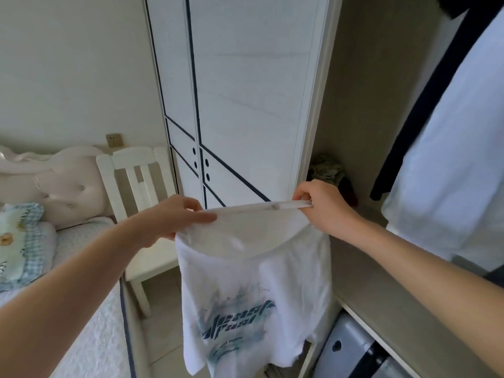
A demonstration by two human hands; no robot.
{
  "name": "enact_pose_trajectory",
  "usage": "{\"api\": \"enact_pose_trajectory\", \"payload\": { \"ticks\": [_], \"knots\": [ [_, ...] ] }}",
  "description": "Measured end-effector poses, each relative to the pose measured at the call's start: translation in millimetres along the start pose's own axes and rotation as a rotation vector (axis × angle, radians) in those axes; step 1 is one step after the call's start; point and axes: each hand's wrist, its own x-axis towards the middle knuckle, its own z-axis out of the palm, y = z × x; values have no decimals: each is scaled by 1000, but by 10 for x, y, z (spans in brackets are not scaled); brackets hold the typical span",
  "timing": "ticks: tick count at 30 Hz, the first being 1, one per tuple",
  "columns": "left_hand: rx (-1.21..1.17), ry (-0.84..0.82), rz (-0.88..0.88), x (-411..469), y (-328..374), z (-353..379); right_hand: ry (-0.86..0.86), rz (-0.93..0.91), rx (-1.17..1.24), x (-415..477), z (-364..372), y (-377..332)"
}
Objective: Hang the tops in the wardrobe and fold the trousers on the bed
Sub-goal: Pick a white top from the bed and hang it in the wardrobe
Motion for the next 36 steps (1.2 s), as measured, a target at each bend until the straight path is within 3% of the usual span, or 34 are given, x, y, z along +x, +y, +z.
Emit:
{"api": "enact_pose_trajectory", "payload": {
  "ticks": [3,7,11,19,28,36],
  "knots": [
    [-23,59,115,5,189,12,3,22,-31,-32,-153,-13],
    [-226,182,231,94,520,66,-95,52,-2,-171,-346,-136],
    [-423,111,292,157,895,98,-212,74,34,-278,-502,-245],
    [-323,54,480,146,1564,72,-148,136,-7,-202,-962,-263],
    [-226,126,679,135,2120,-126,150,81,-146,214,-1971,-690],
    [-281,184,809,160,2602,-390,461,-28,-322,781,-2975,-1166]
  ]
}}
